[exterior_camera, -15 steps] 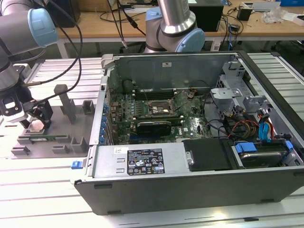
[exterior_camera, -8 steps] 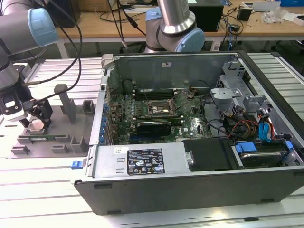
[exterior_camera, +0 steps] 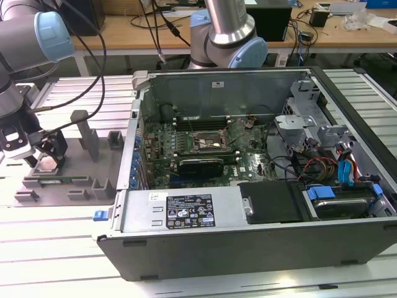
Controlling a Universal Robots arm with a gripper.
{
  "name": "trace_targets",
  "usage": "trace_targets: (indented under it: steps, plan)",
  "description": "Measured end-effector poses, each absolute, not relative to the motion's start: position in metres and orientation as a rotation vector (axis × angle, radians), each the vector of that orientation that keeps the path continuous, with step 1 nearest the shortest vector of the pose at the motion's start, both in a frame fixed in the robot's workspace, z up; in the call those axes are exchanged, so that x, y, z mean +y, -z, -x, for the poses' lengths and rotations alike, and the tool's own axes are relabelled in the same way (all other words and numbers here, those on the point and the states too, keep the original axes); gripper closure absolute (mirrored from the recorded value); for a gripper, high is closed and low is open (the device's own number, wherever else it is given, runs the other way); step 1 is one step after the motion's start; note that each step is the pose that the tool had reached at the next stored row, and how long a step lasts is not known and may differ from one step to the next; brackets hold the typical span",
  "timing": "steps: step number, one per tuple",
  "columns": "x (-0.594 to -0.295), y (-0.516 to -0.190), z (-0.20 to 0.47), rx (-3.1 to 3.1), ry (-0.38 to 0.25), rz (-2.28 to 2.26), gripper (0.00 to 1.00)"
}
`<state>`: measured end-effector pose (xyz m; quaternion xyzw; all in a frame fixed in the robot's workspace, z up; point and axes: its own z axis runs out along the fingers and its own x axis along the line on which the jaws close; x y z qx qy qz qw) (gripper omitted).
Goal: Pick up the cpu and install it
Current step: 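Pick up the cpu and move it towards the insertion slot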
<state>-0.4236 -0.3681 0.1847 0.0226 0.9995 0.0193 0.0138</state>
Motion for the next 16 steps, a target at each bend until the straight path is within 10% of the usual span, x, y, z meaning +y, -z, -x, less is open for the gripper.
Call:
trace_targets:
  steps: [16]
  plan:
    - [-0.3686, -0.1846, 0.4231, 3.112, -0.060, -0.065, 0.36]
